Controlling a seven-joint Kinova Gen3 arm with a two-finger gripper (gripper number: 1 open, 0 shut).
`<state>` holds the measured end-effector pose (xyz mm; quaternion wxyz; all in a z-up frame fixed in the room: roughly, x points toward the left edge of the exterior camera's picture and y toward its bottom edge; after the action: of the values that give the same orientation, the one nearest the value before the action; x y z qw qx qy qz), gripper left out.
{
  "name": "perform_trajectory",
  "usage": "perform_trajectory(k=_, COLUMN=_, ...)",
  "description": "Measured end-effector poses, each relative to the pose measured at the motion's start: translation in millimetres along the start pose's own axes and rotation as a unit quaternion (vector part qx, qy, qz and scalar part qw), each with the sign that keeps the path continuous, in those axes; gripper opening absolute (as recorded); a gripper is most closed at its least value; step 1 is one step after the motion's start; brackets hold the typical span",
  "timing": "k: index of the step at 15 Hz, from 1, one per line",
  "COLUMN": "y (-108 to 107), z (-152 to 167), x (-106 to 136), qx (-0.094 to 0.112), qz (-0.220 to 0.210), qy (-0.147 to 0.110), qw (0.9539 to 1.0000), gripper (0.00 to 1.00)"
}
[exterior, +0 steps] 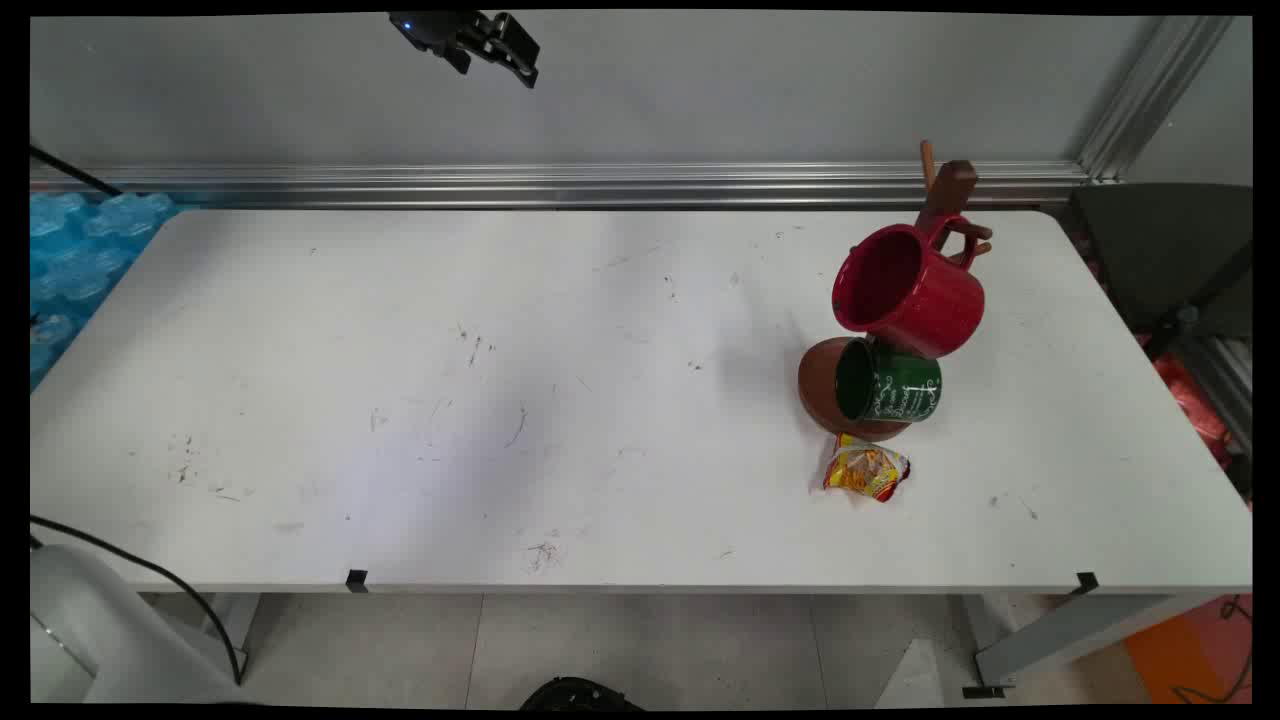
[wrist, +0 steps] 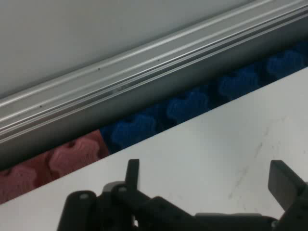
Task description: Pick up the red mug from the rack
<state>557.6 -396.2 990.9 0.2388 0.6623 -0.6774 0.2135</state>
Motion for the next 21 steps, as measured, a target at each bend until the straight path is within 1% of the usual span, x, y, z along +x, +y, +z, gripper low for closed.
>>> perform_trajectory(k=2, y=0.7, z=0.7, x=-2.9, qx=-0.005, qz=0.010, qy=-0.007, qw=0.9999, gripper=1.00)
perform_trajectory(k=5, y=6.0, z=-2.1, x=-10.2, qx=-0.020, qz=0.043, qy=-0.021, qw=0.9986, gripper=1.00)
perform_trajectory(k=6, y=9.0, z=-4.4, x=-14.0, qx=-0.029, qz=0.058, qy=-0.028, qw=0.9975, gripper=1.00)
perform_trajectory(k=8, y=17.9, z=-10.5, x=-20.8, qx=-0.050, qz=0.088, qy=-0.037, qw=0.9942, gripper=1.00)
perform_trajectory(k=9, y=23.7, z=-14.7, x=-24.3, qx=-0.063, qz=0.103, qy=-0.042, qw=0.9918, gripper=1.00)
perform_trajectory(k=10, y=31.1, z=-20.2, x=-28.4, qx=-0.078, qz=0.122, qy=-0.046, qw=0.9883, gripper=1.00)
perform_trajectory(k=12, y=46.4, z=-31.8, x=-35.7, qx=-0.111, qz=0.158, qy=-0.054, qw=0.9797, gripper=1.00)
perform_trajectory(k=14, y=61.1, z=-42.9, x=-42.0, qx=-0.141, qz=0.191, qy=-0.060, qw=0.9695, gripper=1.00)
perform_trajectory(k=17, y=86.3, z=-59.2, x=-49.6, qx=-0.187, qz=0.241, qy=-0.065, qw=0.9500, gripper=1.00)
perform_trajectory(k=18, y=91.7, z=-62.4, x=-50.8, qx=-0.196, qz=0.251, qy=-0.066, qw=0.9457, gripper=1.00)
perform_trajectory(k=19, y=100.7, z=-67.1, x=-52.5, qx=-0.211, qz=0.264, qy=-0.066, qw=0.9390, gripper=1.00)
perform_trajectory(k=20, y=111.6, z=-72.1, x=-53.7, qx=-0.227, qz=0.278, qy=-0.065, qw=0.9312, gripper=1.00)
perform_trajectory(k=21, y=117.8, z=-74.8, x=-54.3, qx=-0.236, qz=0.285, qy=-0.065, qw=0.9268, gripper=1.00)
